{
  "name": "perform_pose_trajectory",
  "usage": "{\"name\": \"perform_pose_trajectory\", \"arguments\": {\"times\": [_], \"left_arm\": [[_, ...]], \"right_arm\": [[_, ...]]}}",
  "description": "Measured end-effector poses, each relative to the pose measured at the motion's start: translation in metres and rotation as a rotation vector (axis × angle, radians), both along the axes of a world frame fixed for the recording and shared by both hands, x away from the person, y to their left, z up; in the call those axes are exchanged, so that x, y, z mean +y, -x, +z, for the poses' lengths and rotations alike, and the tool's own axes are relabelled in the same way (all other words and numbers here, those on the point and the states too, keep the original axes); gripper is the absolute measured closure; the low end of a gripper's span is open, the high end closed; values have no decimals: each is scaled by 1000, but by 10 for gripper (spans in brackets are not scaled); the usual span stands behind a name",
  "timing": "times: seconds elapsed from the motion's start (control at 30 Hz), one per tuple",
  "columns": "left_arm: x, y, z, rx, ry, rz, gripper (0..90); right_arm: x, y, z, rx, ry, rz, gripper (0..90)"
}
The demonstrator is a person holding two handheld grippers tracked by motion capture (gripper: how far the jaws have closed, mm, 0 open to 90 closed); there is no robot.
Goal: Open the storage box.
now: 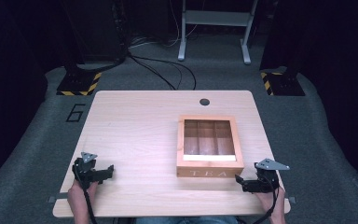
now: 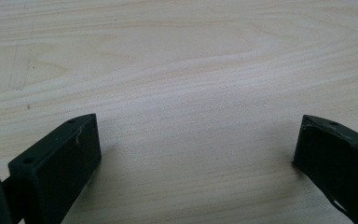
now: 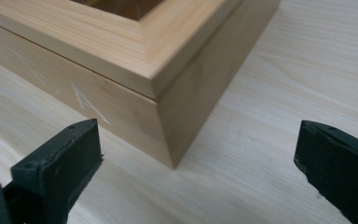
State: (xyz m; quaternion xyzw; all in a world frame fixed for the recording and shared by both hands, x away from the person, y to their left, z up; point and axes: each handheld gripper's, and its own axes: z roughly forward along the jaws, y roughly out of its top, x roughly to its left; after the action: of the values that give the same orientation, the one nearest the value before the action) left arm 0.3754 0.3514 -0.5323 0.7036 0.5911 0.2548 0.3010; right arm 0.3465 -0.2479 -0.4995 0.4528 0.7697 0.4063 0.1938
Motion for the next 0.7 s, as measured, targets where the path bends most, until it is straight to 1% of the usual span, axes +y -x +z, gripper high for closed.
{"name": "perform_pose_trajectory", "arguments": {"times": [0.1, 0.13, 0.17, 0.23, 0.33, 0.43, 0.5, 0.57, 0.67, 0.7], "left_arm": [[0, 0, 0, 0, 0, 0, 5], [0, 0, 0, 0, 0, 0, 5], [0, 0, 0, 0, 0, 0, 5], [0, 0, 0, 0, 0, 0, 5], [0, 0, 0, 0, 0, 0, 5], [0, 0, 0, 0, 0, 0, 5], [0, 0, 0, 0, 0, 0, 5], [0, 0, 0, 0, 0, 0, 5], [0, 0, 0, 0, 0, 0, 5], [0, 0, 0, 0, 0, 0, 5]], "right_arm": [[6, -1, 3, -17, -1, 18, 8], [8, -1, 4, -17, -8, 20, 16], [10, -2, 5, -23, -5, 25, 36], [12, -2, 7, -34, -15, 40, 68], [16, -2, 9, -52, -25, 51, 129], [19, -1, 11, -64, -23, 52, 167], [19, -1, 12, -65, -15, 47, 206], [19, -1, 12, -67, -20, 42, 249], [18, -1, 13, -71, -20, 51, 277], [18, -1, 13, -65, -23, 53, 289]]}}
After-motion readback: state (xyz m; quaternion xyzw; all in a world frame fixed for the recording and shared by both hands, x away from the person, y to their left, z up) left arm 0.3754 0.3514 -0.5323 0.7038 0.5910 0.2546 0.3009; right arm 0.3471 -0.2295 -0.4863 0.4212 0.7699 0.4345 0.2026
